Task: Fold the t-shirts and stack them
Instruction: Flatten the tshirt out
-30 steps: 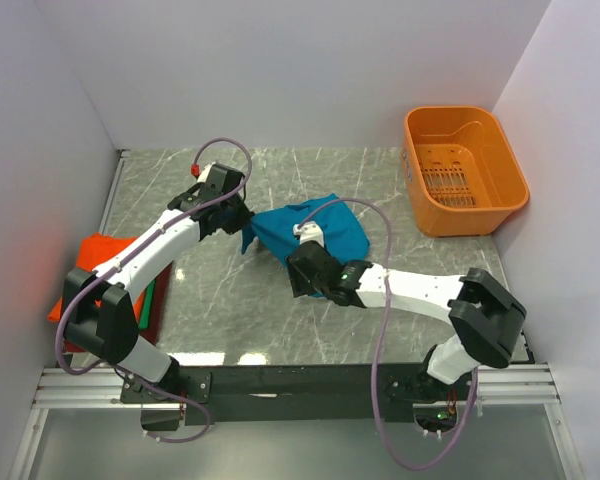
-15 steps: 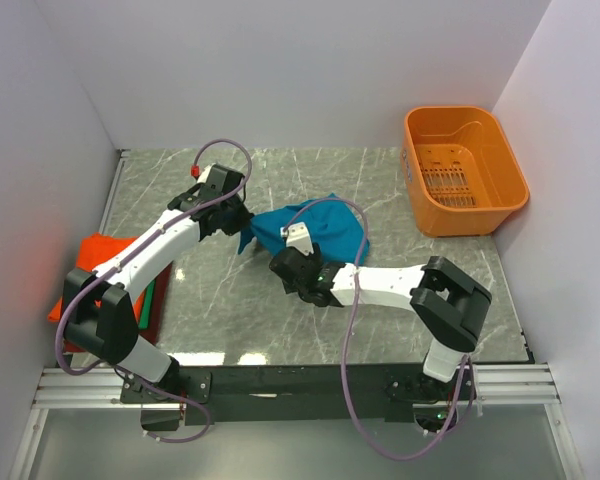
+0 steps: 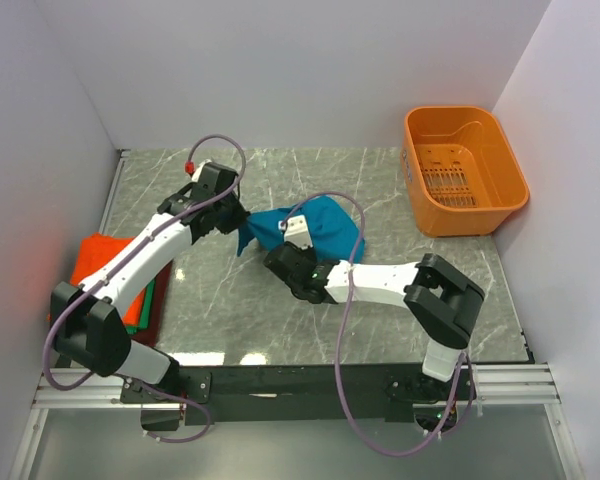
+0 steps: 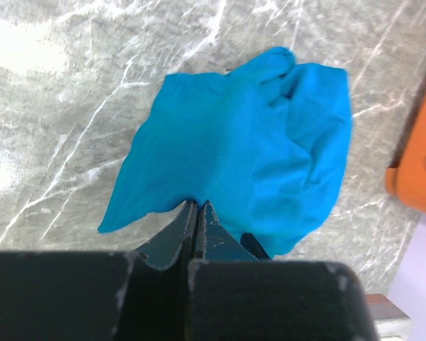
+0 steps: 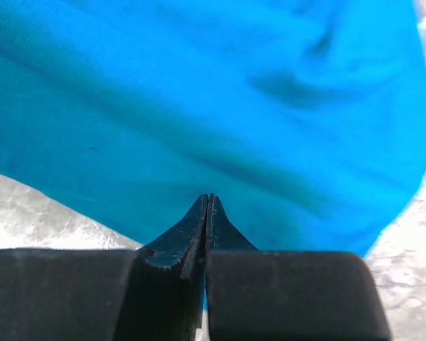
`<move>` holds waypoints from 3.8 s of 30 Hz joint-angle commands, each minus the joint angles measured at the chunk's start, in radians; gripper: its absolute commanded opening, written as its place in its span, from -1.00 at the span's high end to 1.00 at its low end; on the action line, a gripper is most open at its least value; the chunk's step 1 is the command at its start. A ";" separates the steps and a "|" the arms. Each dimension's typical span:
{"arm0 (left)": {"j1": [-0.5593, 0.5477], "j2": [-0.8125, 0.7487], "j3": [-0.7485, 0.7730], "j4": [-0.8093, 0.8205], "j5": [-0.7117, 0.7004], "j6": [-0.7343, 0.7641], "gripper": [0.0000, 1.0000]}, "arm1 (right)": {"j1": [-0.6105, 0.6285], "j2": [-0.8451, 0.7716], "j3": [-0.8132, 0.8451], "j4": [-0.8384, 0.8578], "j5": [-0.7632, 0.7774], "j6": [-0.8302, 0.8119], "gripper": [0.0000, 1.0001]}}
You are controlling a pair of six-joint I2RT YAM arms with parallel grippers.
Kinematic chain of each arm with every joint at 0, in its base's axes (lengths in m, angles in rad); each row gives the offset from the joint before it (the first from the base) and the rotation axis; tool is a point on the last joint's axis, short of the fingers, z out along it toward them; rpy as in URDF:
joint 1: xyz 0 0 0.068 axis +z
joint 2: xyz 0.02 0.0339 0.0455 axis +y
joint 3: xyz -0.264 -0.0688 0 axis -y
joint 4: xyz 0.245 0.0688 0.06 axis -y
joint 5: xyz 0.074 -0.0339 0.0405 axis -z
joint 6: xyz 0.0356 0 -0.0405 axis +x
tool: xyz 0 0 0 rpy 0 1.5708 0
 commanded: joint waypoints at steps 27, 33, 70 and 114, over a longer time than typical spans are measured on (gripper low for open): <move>0.014 -0.299 0.109 -0.105 -0.039 0.030 0.99 | 0.166 -0.056 0.084 0.125 0.144 -0.080 -0.66; 0.014 -0.318 0.138 -0.136 -0.074 0.041 0.99 | 0.124 -0.076 0.141 0.142 0.178 -0.132 0.29; -0.232 -0.352 0.176 0.197 0.090 -0.030 0.99 | -0.532 -0.396 0.369 0.102 -0.613 -0.025 0.82; 0.041 -0.230 -0.402 0.078 -0.191 -0.235 -0.72 | -0.072 -0.515 -0.404 -0.063 -0.345 0.443 -0.23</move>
